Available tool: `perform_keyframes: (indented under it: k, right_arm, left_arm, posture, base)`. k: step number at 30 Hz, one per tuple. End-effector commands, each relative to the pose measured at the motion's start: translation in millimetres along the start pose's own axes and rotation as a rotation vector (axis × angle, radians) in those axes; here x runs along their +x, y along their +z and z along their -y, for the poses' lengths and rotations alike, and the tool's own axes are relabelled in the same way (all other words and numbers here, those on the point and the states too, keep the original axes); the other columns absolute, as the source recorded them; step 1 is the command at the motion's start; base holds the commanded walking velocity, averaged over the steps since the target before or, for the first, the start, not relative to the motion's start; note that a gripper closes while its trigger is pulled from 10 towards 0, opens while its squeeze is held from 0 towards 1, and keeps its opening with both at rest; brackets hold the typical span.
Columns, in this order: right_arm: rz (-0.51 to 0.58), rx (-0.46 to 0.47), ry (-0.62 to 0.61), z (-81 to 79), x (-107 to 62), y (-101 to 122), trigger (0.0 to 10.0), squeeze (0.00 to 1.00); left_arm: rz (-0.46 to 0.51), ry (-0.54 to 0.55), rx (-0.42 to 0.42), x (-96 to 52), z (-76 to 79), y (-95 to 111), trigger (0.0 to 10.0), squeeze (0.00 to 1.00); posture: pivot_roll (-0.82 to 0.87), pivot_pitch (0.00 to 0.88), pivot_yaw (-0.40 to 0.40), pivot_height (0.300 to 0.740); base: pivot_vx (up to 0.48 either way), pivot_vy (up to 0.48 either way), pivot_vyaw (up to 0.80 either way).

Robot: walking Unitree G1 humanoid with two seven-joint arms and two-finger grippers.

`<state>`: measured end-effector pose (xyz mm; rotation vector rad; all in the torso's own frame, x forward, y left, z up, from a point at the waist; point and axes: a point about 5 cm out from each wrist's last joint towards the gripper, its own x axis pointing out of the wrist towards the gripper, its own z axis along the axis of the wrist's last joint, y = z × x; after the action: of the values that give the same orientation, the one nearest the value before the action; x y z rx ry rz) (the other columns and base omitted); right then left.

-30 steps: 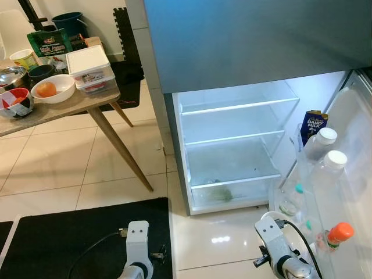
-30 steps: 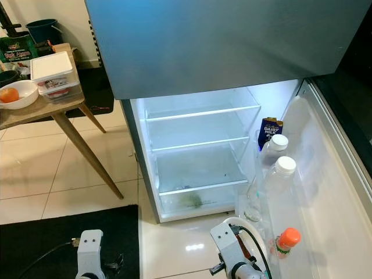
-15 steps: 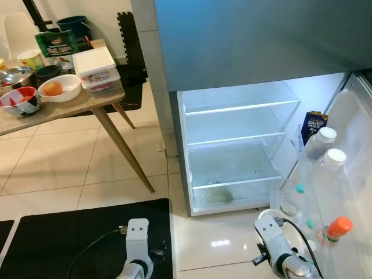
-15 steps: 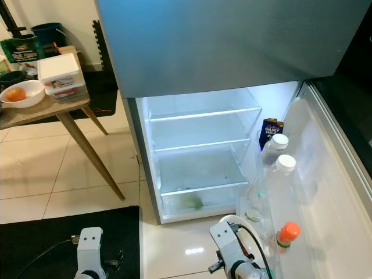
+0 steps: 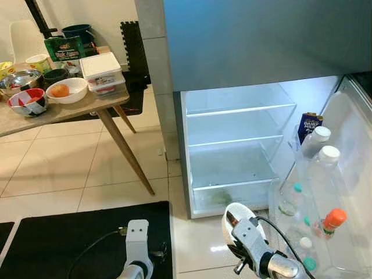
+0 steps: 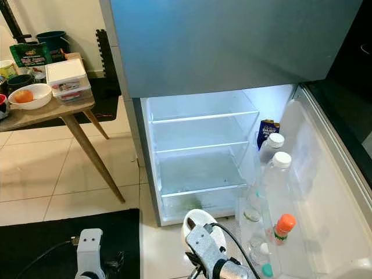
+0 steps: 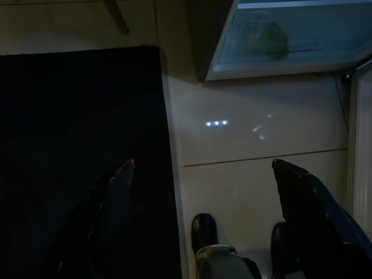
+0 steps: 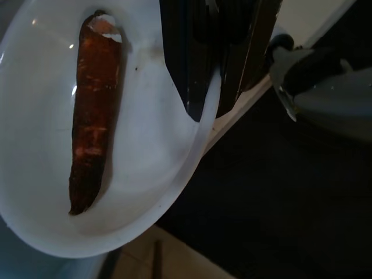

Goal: Restocking fridge

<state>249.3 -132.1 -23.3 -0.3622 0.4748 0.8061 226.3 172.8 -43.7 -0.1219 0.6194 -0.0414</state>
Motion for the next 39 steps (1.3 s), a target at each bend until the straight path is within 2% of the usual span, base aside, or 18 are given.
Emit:
perform_keyframes:
  k: [1, 3, 6, 21, 24, 39]
  right_arm:
    - [0.01, -0.045, 0.021, -0.8, 0.8, 3.5, 10.0, 0.0]
    - [-0.058, -0.106, -0.005, 2.6, -0.1, -1.9, 10.0, 0.0]
    - [-0.1, -0.155, -0.034, 5.9, -0.9, -4.8, 10.0, 0.0]
    - [-0.12, -0.07, -0.145, 16.3, 3.4, 0.1, 10.0, 0.0]
    - [-0.112, -0.042, -0.158, 17.4, 4.1, 1.4, 10.0, 0.0]
    - [-0.11, -0.034, -0.156, 17.2, 6.0, 3.5, 10.0, 0.0]
  left_arm:
    - [-0.01, 0.003, 0.009, -2.4, -2.4, -4.7, 10.0, 0.0]
    - [-0.015, 0.003, 0.014, -2.8, -2.0, -5.9, 10.0, 0.0]
    - [-0.017, 0.003, 0.016, -2.8, -1.9, -6.1, 10.0, 0.0]
    - [0.011, 0.022, 0.035, -1.6, -4.5, 0.4, 10.0, 0.0]
    - [0.017, 0.022, 0.046, -1.2, -4.5, 2.0, 10.0, 0.0]
    - [0.028, 0.022, 0.038, -1.7, -4.6, 2.5, 10.0, 0.0]
  posture:
    - [0.05, 0.107, 0.044, 0.74]
    - [0.05, 0.107, 0.042, 0.74]
    - [0.05, 0.107, 0.041, 0.74]
    - [0.05, 0.105, 0.035, 0.74]
    - [0.05, 0.105, 0.032, 0.74]
    - [0.06, 0.101, 0.028, 0.74]
  base:
    - [0.0, 0.0, 0.0]
    - [0.0, 0.0, 0.0]
    - [0.0, 0.0, 0.0]
    - [0.0, 0.0, 0.0]
    - [0.279, 0.0, 0.0]
    - [0.302, 0.0, 0.0]
